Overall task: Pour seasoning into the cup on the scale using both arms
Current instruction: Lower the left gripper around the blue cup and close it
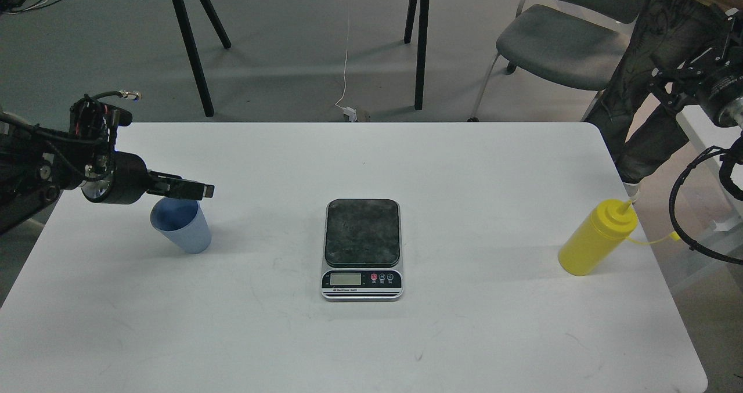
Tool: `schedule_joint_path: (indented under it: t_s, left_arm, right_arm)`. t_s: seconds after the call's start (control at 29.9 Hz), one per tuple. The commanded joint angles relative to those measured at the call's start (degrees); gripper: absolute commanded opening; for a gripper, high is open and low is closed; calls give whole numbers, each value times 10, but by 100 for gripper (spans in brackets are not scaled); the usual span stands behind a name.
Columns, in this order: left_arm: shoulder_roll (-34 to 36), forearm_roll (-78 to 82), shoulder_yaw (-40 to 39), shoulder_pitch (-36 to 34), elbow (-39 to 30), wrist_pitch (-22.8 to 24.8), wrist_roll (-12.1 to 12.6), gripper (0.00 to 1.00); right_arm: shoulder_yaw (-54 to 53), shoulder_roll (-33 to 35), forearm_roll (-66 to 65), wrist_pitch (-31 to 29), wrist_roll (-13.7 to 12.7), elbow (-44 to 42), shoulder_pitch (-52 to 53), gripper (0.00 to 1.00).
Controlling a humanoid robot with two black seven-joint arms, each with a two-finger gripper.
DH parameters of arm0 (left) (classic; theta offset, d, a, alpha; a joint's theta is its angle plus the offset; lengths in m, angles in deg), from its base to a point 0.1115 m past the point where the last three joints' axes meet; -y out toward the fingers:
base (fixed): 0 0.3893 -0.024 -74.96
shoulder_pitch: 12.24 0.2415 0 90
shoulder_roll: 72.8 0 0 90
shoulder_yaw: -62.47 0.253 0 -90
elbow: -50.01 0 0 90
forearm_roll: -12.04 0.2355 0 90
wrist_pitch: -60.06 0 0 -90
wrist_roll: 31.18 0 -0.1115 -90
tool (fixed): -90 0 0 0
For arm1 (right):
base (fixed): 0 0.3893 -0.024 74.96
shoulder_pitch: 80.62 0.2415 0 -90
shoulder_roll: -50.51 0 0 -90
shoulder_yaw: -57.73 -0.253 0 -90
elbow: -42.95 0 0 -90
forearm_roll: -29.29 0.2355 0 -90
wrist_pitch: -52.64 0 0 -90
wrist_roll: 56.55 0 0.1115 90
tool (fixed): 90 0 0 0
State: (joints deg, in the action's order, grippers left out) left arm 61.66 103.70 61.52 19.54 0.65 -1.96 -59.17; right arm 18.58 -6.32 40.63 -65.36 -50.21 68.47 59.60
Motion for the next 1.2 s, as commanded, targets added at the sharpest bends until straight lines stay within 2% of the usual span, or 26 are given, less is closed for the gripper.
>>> schedule_joint_path:
  t_s: [0.0, 0.77, 1.17]
  left_arm:
    - [3, 0, 9, 3, 0, 0, 0, 99]
    - [26, 31, 13, 5, 13, 0, 0, 99]
    - [8, 42, 14, 29, 42, 0, 0, 98]
  right_arm:
    - [-1, 0, 0, 0, 0, 1, 0, 100]
    - [-1, 0, 0, 0, 1, 1, 0, 100]
    - [-1, 0, 0, 0, 1, 1, 0, 100]
